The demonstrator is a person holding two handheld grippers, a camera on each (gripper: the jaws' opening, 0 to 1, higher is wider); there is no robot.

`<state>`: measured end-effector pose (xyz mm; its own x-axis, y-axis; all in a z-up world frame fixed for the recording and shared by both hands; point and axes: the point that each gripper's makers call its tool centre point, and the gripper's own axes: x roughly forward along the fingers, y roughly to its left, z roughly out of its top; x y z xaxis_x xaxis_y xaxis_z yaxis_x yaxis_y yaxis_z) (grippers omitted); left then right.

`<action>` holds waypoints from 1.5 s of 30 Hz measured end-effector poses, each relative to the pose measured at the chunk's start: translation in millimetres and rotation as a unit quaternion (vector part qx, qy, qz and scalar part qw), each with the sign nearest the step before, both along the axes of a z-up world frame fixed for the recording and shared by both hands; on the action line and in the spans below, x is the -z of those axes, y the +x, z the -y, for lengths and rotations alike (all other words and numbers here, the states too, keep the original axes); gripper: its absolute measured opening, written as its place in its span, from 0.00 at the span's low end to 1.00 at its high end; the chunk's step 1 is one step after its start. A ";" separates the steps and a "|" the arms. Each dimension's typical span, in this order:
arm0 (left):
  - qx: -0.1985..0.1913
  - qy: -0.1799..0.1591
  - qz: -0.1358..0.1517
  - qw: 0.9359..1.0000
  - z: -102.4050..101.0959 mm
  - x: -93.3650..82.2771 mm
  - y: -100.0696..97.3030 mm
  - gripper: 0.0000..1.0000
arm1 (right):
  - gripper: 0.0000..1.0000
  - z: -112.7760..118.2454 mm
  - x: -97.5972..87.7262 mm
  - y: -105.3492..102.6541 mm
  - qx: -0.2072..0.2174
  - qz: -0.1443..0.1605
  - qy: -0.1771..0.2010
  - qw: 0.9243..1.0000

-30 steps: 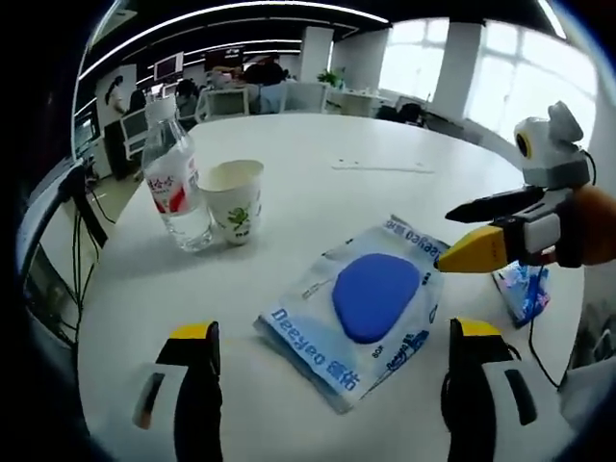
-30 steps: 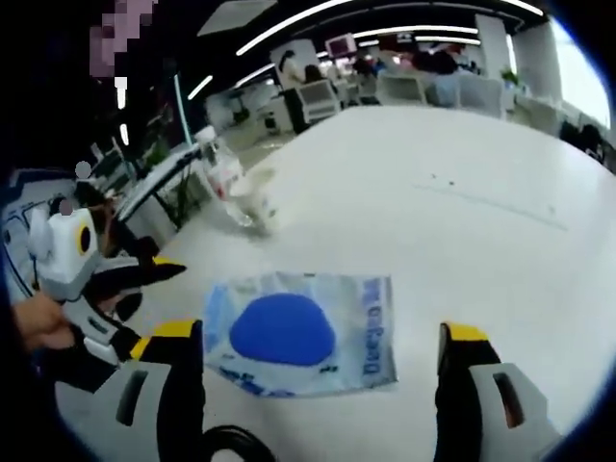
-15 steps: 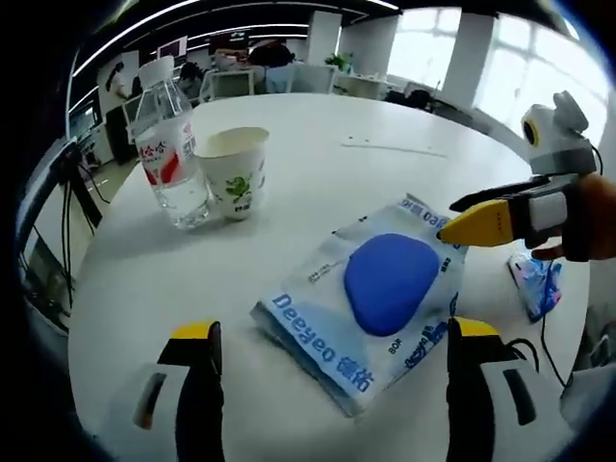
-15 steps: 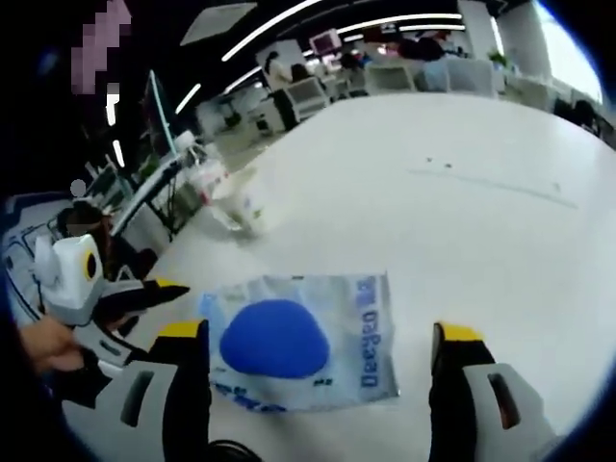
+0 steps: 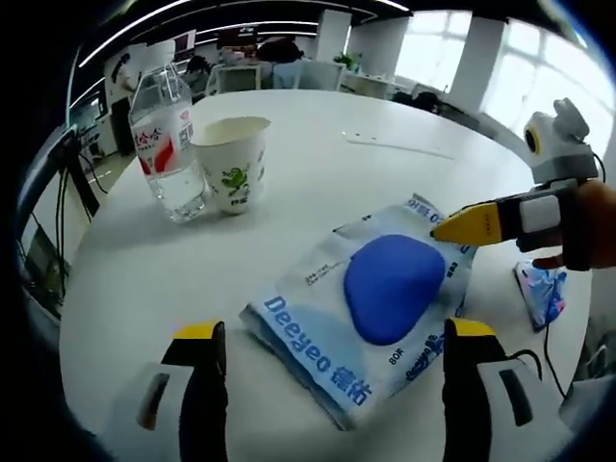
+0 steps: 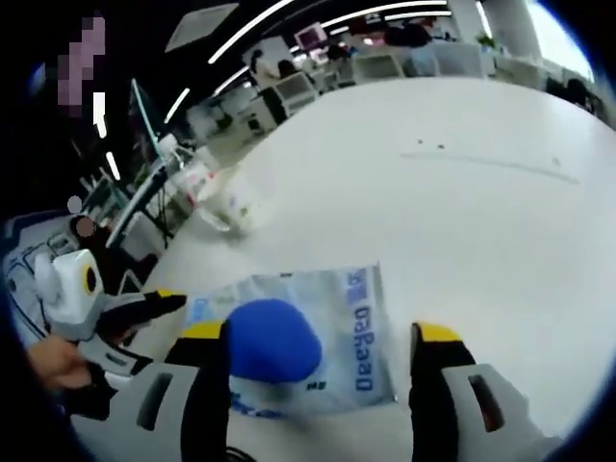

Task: Arrange the tabletop items into an orderly group along one side of the table until the central work area is clear of visible clutter.

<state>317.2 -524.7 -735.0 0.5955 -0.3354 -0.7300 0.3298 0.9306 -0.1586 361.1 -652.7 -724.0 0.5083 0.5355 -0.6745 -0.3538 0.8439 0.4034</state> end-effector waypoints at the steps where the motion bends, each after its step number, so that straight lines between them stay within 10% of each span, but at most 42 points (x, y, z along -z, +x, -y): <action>1: -0.001 0.000 -0.002 1.000 0.9 2.4 -0.4 0.93 | 0.69 -0.1 1.1 0.2 0.000 -0.002 0.001 1.000; 23: -0.025 0.023 0.035 0.999 -0.6 4.4 8.8 0.67 | 0.11 15.9 19.2 -3.2 0.001 0.011 -0.048 0.999; 38: -0.076 0.008 0.054 0.996 -15.5 1.2 2.6 0.20 | 0.02 21.5 16.5 -16.2 0.027 0.009 -0.051 0.998; 45: -0.093 0.006 0.047 0.995 -19.9 4.0 -3.0 0.14 | 0.02 19.6 12.2 -21.1 0.026 0.009 -0.047 0.999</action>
<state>314.3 -504.8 -739.0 0.7124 -0.2045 -0.6713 0.1648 0.9786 -0.1233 340.0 -672.3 -736.2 0.5458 0.4436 -0.7109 -0.3150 0.8948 0.3165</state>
